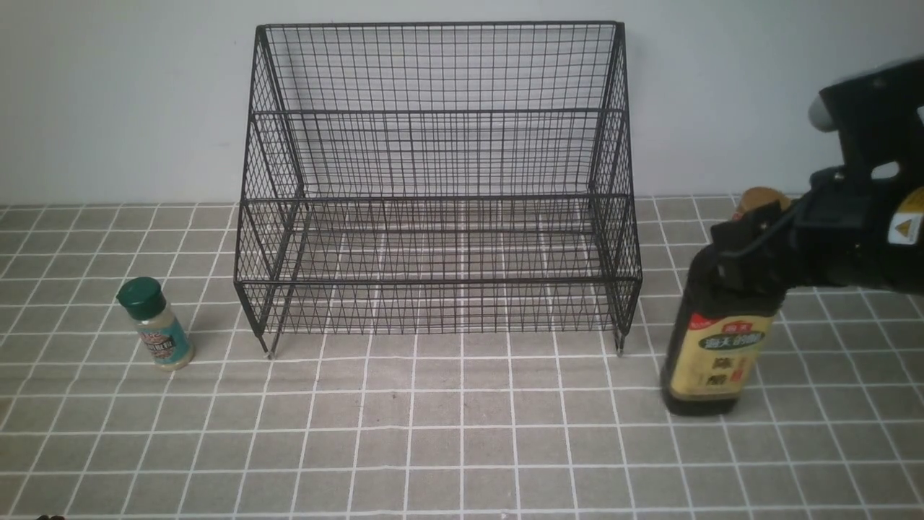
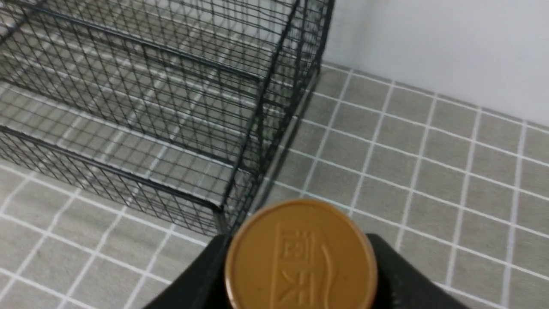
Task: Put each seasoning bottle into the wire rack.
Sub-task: Use the right arm to grab the condiment bottle closest to it, then use the right arm to put the condiment bottle back on the shelf
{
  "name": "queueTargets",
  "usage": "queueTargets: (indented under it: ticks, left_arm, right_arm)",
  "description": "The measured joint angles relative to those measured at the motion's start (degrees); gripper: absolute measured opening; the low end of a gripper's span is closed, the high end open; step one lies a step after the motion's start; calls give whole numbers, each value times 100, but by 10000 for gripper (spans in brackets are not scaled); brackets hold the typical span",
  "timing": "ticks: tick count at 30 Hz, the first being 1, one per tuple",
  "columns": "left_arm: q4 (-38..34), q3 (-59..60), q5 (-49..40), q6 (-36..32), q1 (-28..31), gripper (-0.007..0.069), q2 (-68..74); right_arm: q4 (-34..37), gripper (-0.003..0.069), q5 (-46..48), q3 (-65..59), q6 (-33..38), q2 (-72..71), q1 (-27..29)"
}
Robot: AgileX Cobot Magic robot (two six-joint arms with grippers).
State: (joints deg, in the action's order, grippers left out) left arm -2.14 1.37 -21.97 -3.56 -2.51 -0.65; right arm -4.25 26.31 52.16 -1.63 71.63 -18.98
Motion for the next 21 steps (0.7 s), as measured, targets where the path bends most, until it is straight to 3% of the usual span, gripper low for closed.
queueTargets:
  ticks: [7, 16, 21]
  left_arm:
    - [0, 0, 0, 0, 0, -7, 0]
    - [0, 0, 0, 0, 0, -7, 0]
    - [0, 0, 0, 0, 0, -7, 0]
  right_arm:
    - [-62, 335, 708, 1391, -20, -199, 0]
    - [169, 335, 630, 3042, 34, -1, -254]
    - [228, 335, 528, 3865, 86, 899, -597]
